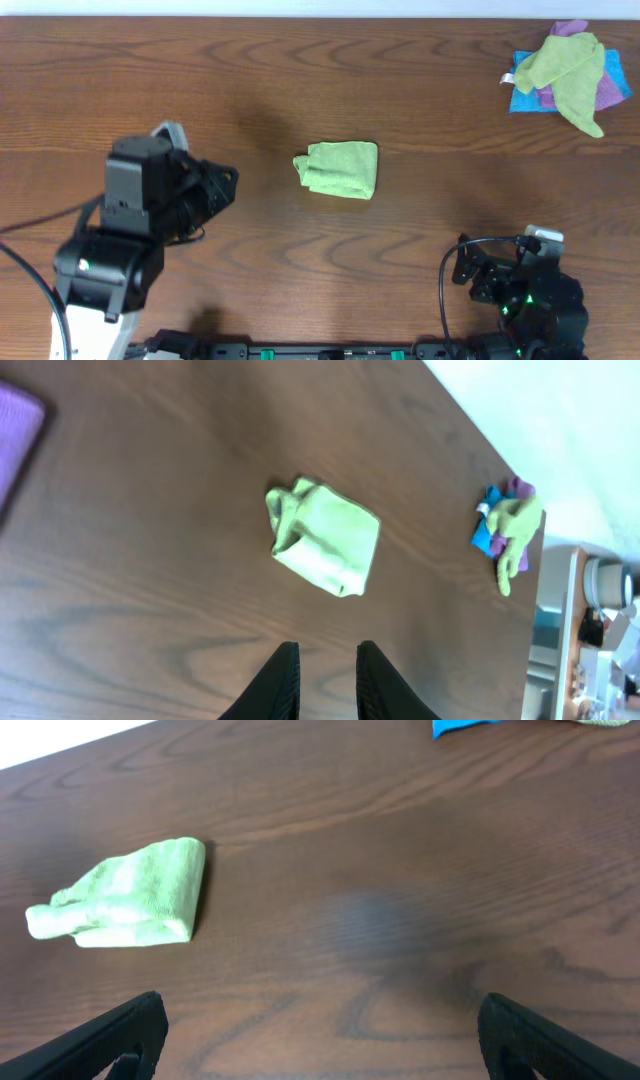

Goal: Fold the cloth
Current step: 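Release the folded cloth and retract both grippers, then move the left gripper to the folded cloth's left edge and grasp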

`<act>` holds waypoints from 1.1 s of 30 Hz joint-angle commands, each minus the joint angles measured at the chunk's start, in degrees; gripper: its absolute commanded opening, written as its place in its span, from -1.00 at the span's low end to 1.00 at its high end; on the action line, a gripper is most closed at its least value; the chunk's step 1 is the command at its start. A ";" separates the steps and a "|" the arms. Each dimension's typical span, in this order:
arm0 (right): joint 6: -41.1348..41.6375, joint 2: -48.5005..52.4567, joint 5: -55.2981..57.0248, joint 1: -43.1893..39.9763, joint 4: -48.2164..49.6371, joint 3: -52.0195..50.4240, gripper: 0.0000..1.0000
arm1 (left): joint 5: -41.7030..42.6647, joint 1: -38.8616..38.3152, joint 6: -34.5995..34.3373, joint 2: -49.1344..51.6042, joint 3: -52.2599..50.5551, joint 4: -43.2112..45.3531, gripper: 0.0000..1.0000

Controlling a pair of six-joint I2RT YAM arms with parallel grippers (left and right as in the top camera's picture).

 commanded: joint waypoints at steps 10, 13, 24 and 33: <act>0.79 -0.24 1.14 -0.63 -0.11 -0.33 0.98 | 12.04 0.22 -21.77 -6.23 -33.07 34.16 -0.35; 0.79 -0.24 1.14 -0.63 -0.11 -0.33 0.99 | 13.03 0.13 -25.99 -6.16 -38.86 43.12 -0.10; 0.79 -0.24 1.14 -0.63 -0.11 -0.33 0.99 | 8.72 -3.32 -31.52 1.49 -46.64 62.51 0.91; 0.79 -0.24 1.14 -0.63 -0.11 -0.33 0.98 | 7.43 -6.16 -37.24 20.44 -46.60 83.27 0.91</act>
